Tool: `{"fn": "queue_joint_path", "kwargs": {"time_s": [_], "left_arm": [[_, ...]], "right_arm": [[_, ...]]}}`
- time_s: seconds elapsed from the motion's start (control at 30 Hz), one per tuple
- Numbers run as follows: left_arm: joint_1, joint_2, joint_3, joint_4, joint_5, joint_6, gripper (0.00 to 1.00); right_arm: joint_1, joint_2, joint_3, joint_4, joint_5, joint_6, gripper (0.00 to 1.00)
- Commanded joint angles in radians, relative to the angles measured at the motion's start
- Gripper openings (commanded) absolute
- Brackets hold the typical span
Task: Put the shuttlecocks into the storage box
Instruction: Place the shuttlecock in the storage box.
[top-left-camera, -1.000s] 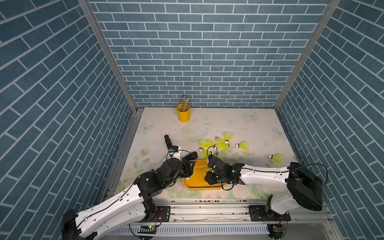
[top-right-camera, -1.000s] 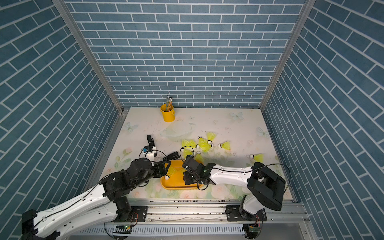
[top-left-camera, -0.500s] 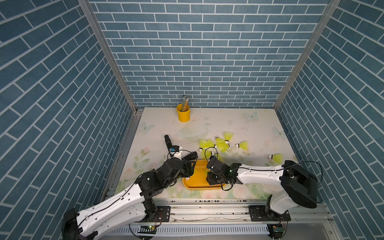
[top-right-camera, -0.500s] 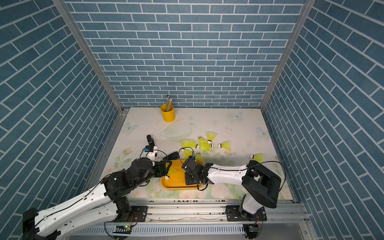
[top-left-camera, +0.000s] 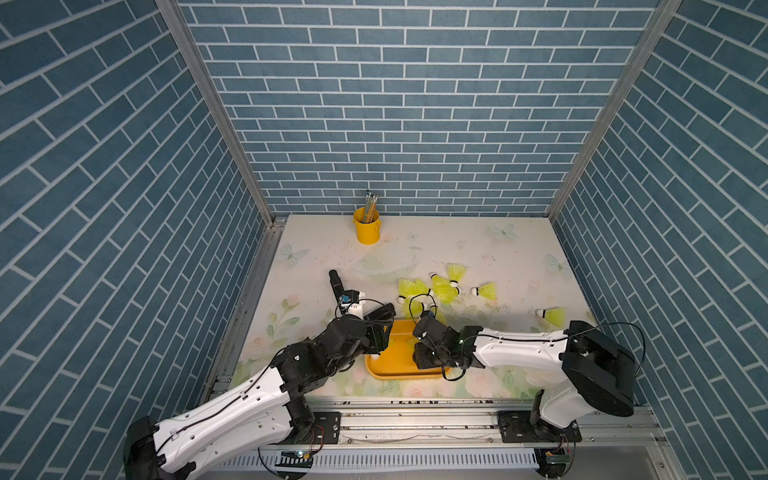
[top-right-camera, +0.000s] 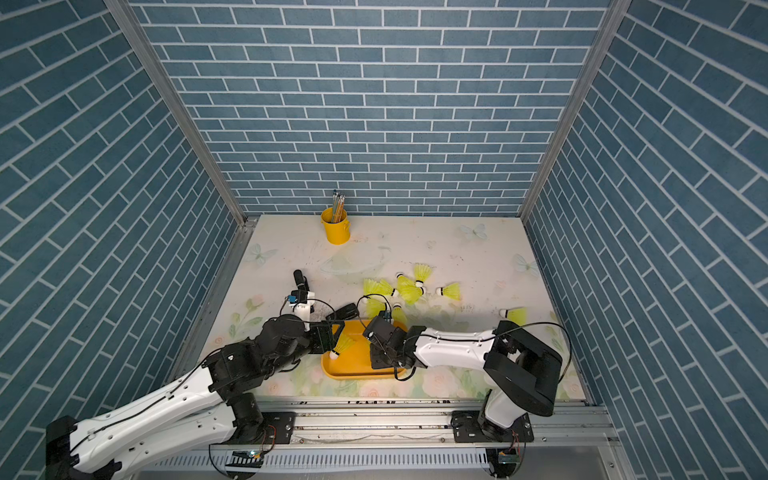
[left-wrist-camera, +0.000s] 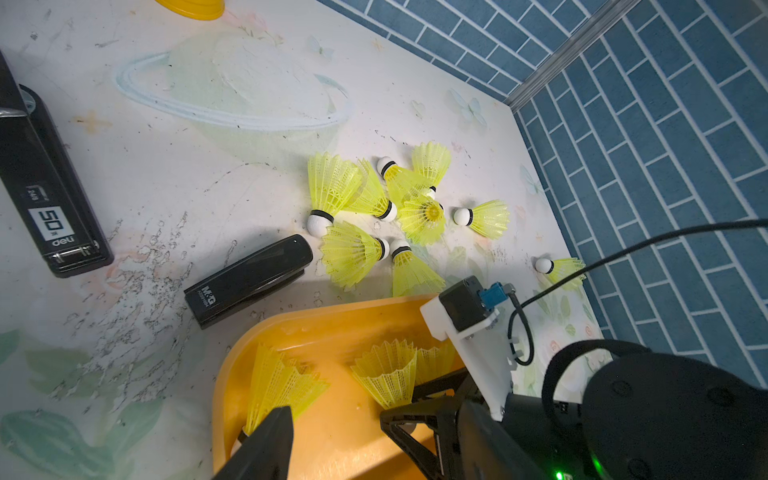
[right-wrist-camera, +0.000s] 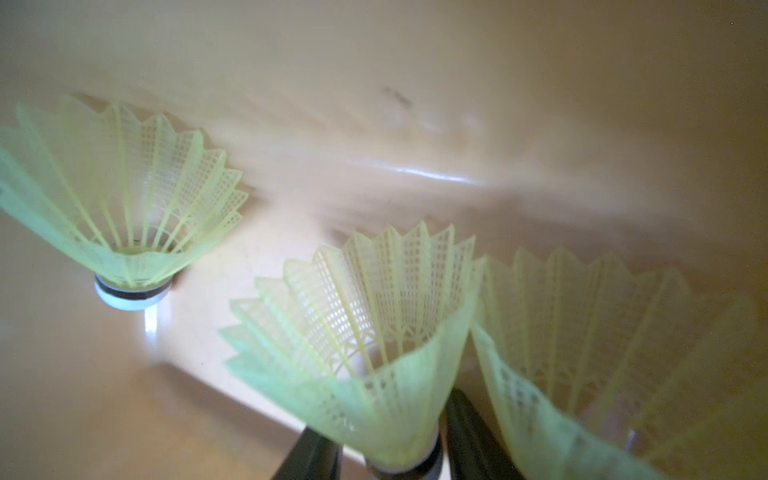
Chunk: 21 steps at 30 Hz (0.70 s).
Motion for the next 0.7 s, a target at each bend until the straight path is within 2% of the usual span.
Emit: {"fn": "queue_joint_path", "kwargs": {"time_s": [0.0, 0.1, 0.27, 0.67], "left_arm": [[0.002, 0.003, -0.006, 0.011, 0.002, 0.010, 0.69], [0.002, 0.005, -0.007, 0.013, 0.003, 0.011, 0.69], [0.002, 0.005, -0.010, 0.018, 0.003, 0.012, 0.69], [0.003, 0.007, -0.012, 0.021, 0.008, 0.016, 0.69]], "right_arm": [[-0.002, 0.005, 0.029, -0.004, 0.027, 0.033, 0.42], [-0.002, -0.001, 0.022, 0.003, 0.031, 0.052, 0.36], [-0.002, 0.006, 0.020, -0.001, 0.026, 0.075, 0.35], [-0.002, -0.018, 0.020, -0.018, 0.029, 0.094, 0.46]]}}
